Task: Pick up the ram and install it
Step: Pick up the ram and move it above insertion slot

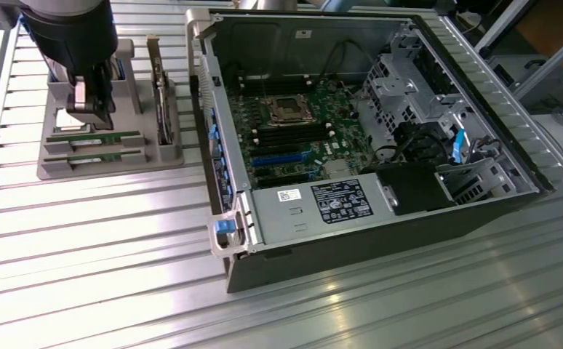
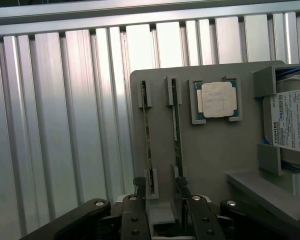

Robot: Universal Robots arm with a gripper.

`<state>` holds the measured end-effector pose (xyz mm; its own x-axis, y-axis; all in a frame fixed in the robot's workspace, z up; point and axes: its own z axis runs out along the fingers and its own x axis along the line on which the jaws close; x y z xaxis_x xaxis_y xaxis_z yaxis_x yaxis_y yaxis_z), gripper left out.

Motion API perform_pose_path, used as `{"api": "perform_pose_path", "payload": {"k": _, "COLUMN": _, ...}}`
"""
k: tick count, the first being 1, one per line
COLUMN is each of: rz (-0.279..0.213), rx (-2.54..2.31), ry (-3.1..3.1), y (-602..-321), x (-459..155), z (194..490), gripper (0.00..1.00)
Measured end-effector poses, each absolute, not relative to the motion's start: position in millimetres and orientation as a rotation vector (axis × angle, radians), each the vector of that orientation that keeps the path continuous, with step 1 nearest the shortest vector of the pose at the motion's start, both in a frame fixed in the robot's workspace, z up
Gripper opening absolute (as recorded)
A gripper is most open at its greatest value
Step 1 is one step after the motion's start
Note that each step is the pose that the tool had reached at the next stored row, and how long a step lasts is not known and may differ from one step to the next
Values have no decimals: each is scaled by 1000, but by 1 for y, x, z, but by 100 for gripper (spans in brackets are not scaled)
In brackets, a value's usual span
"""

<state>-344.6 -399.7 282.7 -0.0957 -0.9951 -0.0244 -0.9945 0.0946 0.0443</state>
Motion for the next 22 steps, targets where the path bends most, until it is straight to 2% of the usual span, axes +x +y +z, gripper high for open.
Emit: {"api": "perform_pose_path", "payload": {"k": 22, "rz": -77, "rx": 2105, "ry": -2315, "y": -400, "x": -345, "z": 275, "gripper": 36}}
